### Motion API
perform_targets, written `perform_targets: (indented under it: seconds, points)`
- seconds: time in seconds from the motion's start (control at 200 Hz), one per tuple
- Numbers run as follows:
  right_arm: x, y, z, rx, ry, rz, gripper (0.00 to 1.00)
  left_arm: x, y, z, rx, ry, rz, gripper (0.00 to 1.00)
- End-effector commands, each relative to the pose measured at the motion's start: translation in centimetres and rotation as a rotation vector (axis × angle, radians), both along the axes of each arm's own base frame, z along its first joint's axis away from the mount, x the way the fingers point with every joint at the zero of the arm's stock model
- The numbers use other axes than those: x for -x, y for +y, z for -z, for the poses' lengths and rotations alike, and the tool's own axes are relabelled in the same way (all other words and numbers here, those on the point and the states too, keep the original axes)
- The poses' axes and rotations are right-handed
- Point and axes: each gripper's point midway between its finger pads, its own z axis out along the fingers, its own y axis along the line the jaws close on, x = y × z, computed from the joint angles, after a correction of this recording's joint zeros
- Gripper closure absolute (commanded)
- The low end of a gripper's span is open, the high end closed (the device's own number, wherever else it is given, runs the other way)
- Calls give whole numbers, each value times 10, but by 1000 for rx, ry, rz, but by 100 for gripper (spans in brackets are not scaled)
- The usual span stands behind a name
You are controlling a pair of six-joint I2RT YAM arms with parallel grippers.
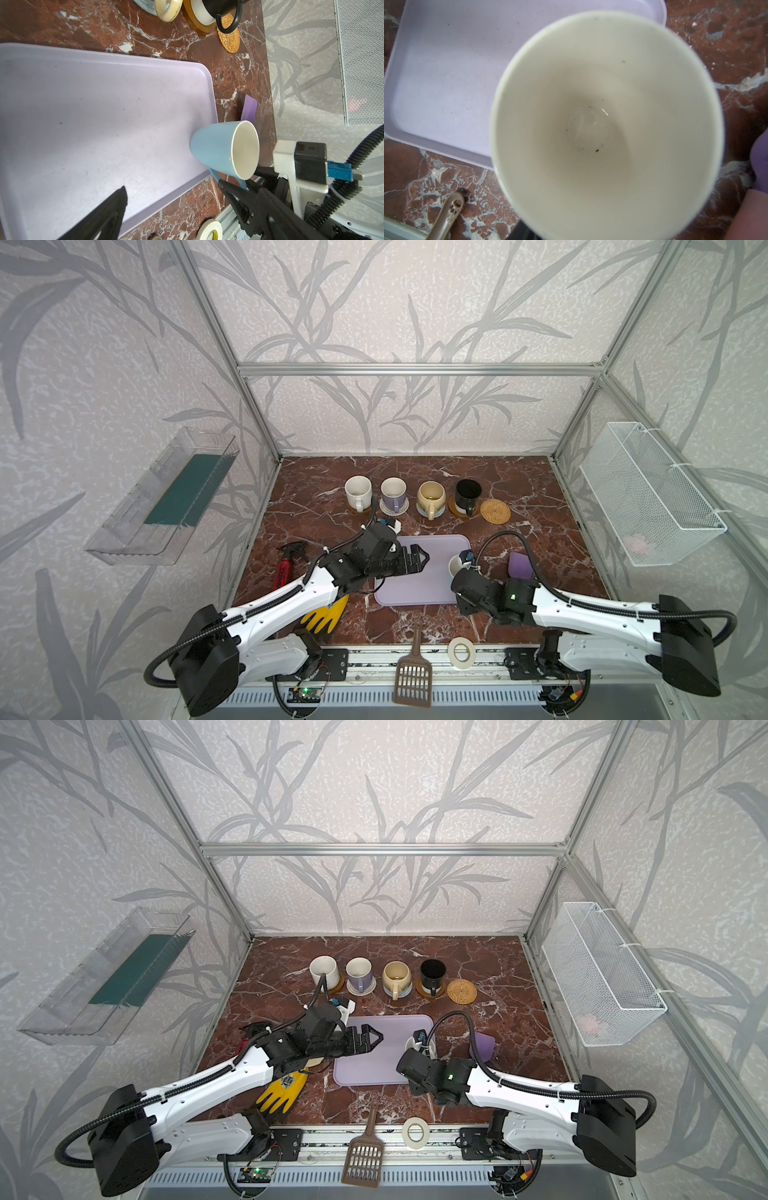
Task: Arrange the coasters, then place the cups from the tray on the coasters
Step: 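Lower the right gripper and close it on the light blue mug rim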
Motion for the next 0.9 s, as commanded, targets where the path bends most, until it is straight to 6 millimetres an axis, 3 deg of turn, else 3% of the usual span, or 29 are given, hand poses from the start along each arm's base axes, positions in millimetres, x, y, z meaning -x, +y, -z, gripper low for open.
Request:
perform_targets:
  seconds: [0.0,0.29,0.395,0.9]
  points:
    - [-1,-4,-1,-14,-12,5,61,-4,-6,-10,17,-18,-7,1]
    - [-1,-8,0,-21,-17,15,74,-5,-18,-12,5,-27,16,1]
    - [-1,-7,-1,-35,-22,13,88,-2,-24,-13,-16,-34,38,1]
    - [-1,-5,-8,-56,-37,5,94,0,-30,-12,-7,-36,48,1]
